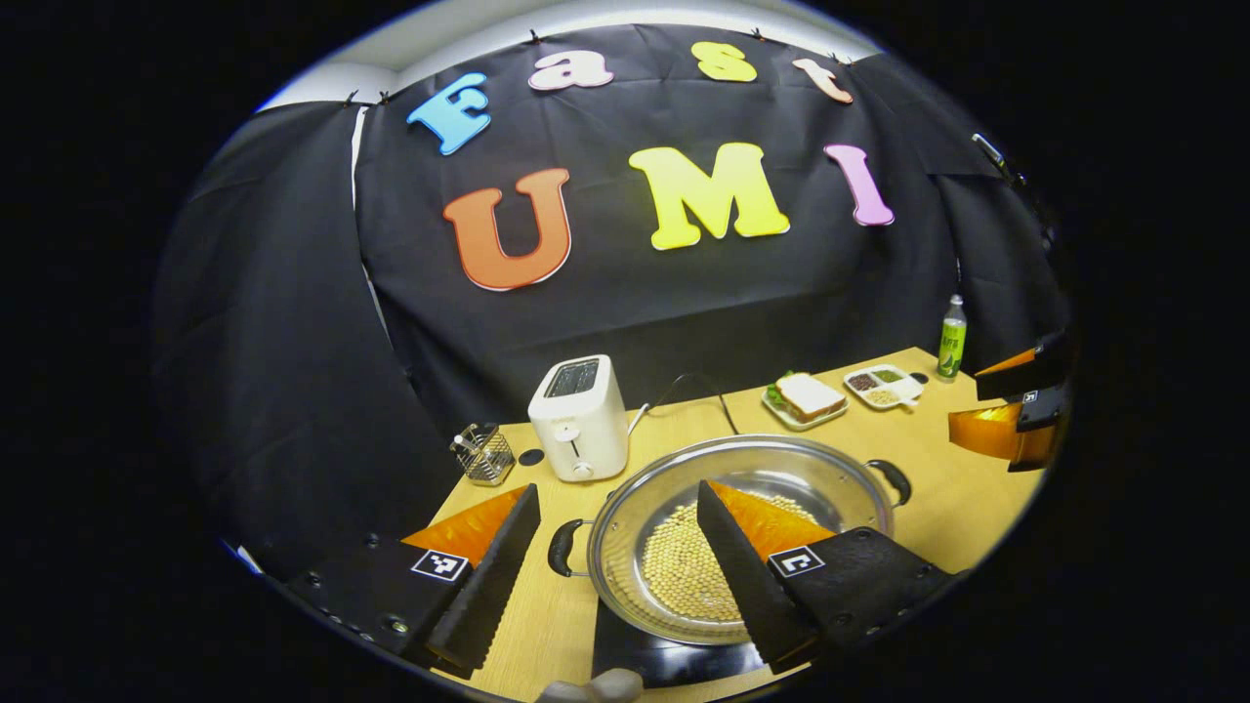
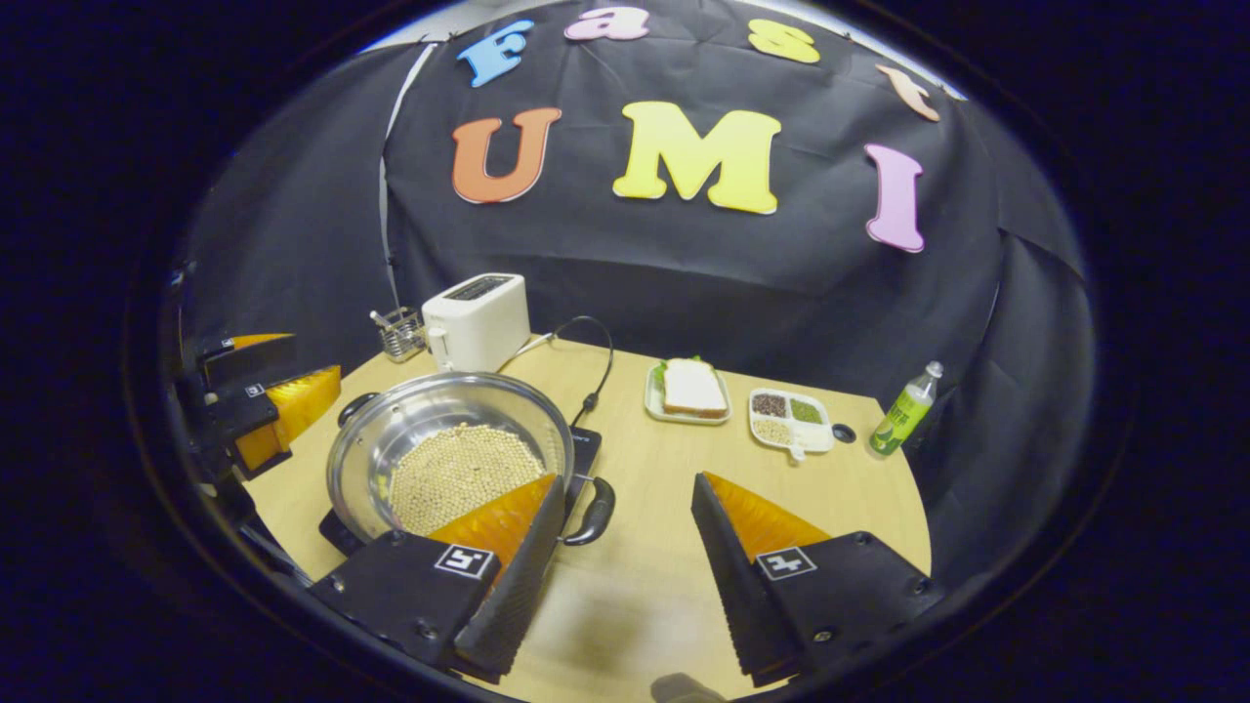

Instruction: First push the handle of the pot to place it horizontally, then grasp the pot with both hands and set it on the induction cooktop.

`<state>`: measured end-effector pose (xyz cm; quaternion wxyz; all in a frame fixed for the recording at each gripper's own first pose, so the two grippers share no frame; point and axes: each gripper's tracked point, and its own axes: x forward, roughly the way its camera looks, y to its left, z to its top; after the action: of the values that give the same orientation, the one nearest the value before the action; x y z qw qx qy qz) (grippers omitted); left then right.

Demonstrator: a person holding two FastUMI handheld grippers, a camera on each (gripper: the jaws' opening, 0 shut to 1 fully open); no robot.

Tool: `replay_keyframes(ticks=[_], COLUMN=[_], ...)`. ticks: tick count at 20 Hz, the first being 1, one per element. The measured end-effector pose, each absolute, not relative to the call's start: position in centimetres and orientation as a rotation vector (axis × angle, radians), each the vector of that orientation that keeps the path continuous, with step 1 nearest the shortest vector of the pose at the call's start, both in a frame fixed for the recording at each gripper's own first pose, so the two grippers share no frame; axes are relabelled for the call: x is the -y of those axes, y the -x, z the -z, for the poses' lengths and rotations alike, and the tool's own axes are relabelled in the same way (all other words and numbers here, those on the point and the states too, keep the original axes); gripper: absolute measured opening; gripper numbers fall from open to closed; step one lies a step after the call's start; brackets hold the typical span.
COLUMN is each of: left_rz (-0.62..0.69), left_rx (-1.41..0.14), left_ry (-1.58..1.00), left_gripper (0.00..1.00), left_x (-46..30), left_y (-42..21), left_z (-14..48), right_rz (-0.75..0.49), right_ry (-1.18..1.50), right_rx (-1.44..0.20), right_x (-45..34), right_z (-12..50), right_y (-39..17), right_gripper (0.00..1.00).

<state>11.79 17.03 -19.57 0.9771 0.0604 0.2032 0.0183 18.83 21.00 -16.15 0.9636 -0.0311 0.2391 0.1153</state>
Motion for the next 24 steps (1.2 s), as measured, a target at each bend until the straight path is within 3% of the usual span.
replay_keyframes(ticks=[6,7,8,16,24], left_rz=[0.003,0.007,0.014,0.046,0.049], left_rx=[-0.291,-0.273,-0.262,-0.185,-0.119], left_ry=[-0.086,-0.068,-0.044,0.034,0.073], left_gripper=[0.95,0.95,0.95,0.96,0.96], left_x=[-11.5,-10.6,-9.6,-4.3,-2.8], left_y=[-7.8,-7.2,-6.7,-3.7,-2.5], left_z=[10.6,9.3,8.3,1.9,-1.8], right_rz=[-0.191,-0.177,-0.159,-0.049,0.012], right_ry=[0.051,0.056,0.054,-0.001,-0.036], right_rx=[-0.342,-0.315,-0.287,-0.17,-0.102], right_x=[-14.2,-12.8,-11.4,-2.8,0.4], right_z=[9.0,7.8,6.4,0.6,-2.2], right_y=[-14.0,-13.2,-12.1,-6.6,-3.8], right_gripper=[0.83,0.86,1.0,1.0,1.0])
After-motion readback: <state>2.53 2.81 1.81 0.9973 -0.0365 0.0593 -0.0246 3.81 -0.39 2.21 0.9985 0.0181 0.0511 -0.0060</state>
